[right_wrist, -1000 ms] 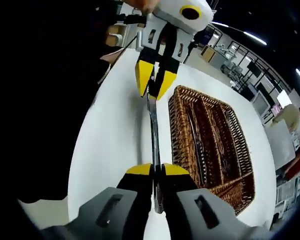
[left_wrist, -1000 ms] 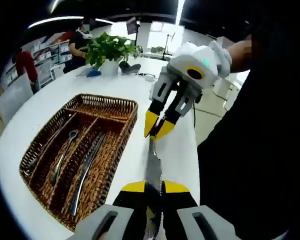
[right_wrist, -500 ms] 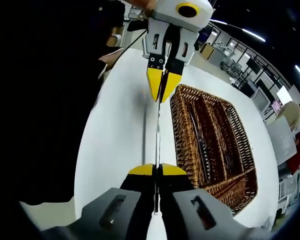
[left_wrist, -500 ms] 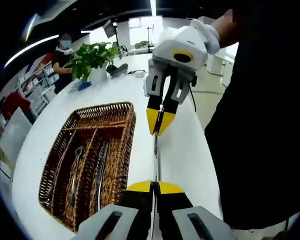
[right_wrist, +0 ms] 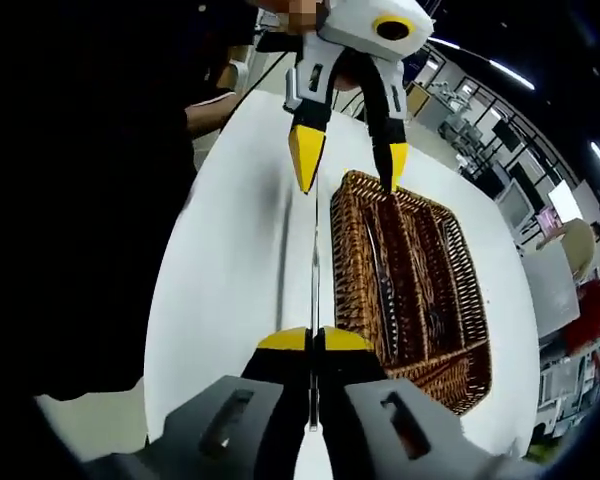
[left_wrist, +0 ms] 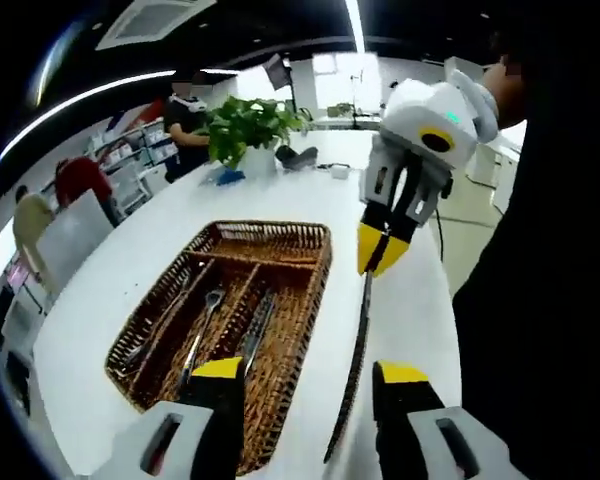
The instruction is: Arrange the knives, forks, and spoons in their matching storage slots by inserting each utensil handle-first until every utensil is classified and aligned in the correct compartment
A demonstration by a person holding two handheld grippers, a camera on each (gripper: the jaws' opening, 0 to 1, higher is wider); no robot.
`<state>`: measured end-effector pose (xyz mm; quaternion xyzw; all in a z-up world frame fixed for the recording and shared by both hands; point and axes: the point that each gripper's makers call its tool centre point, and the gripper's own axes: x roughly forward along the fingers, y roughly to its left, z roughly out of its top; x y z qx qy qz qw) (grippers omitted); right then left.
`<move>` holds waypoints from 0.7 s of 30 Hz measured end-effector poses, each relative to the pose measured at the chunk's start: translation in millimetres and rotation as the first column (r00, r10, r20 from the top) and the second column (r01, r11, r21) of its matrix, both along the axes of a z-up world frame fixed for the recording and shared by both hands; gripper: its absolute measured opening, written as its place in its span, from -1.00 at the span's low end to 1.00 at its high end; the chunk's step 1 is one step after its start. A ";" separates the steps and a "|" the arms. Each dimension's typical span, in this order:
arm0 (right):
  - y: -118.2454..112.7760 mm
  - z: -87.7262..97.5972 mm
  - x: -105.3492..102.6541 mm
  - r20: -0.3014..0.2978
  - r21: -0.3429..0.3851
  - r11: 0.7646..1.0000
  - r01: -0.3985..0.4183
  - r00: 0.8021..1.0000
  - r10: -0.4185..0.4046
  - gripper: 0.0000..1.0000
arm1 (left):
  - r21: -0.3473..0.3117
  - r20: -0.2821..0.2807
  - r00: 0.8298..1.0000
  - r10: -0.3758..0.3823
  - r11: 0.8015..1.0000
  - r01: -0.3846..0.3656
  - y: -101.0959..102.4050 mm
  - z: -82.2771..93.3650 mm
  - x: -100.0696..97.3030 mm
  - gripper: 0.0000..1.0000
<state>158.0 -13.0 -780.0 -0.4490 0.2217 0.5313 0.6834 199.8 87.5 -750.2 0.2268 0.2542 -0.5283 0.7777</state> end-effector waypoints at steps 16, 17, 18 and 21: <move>-12.9 67.8 12.6 0.137 -0.028 0.999 0.016 0.991 -0.012 -1.00 | -0.134 -0.016 0.967 0.254 0.958 -0.254 77.8 57.7 -12.5 1.00; -12.9 71.1 13.9 0.148 -0.033 0.999 0.008 0.989 -0.004 -1.00 | -0.133 -0.021 0.965 0.263 0.956 -0.263 82.2 59.7 -13.6 1.00; -12.0 76.3 14.3 0.155 -0.033 0.999 0.004 0.988 0.002 -1.00 | -0.133 -0.027 0.961 0.275 0.952 -0.276 86.3 62.2 -15.5 1.00; -11.0 85.2 17.4 0.181 -0.039 0.999 -0.002 0.983 0.009 -1.00 | -0.142 -0.065 0.948 0.313 0.937 -0.319 100.6 66.7 -20.4 1.00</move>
